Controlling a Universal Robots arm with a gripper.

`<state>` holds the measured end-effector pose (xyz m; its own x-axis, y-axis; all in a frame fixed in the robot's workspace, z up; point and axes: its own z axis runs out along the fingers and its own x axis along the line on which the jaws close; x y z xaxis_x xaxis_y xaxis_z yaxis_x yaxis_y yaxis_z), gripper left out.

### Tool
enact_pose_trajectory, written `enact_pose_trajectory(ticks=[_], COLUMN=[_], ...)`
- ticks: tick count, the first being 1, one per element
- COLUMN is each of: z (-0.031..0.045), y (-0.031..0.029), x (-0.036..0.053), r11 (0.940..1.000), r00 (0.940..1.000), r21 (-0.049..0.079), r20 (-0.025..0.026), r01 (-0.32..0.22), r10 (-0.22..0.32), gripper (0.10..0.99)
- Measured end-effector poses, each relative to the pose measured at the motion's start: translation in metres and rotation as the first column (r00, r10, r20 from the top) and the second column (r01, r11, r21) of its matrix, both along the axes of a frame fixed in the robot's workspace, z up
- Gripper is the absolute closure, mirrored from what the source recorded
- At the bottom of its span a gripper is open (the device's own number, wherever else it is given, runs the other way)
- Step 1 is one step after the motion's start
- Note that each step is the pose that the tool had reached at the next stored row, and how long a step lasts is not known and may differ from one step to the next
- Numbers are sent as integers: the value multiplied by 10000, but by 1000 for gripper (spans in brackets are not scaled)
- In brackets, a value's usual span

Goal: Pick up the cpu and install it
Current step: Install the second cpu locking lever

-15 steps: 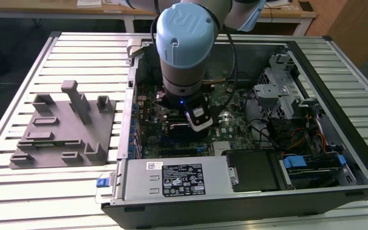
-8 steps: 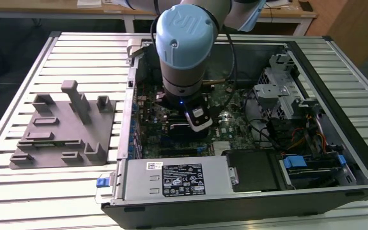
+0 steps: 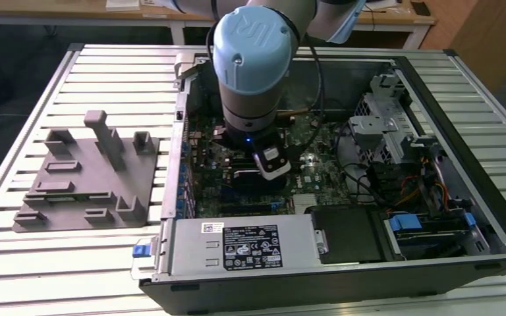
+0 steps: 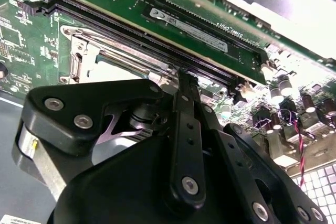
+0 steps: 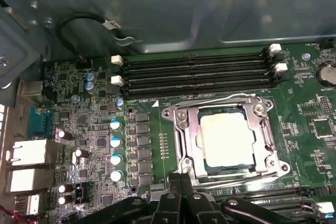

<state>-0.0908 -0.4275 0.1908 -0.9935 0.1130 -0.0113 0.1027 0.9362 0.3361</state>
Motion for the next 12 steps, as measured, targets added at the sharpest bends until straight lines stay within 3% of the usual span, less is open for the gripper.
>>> enact_pose_trajectory(ticks=[12], z=[-48], y=[6], x=[-15], r11=[10000], r00=[10000], r21=[-6], r20=[-1], r01=[0], r10=[0], gripper=[980])
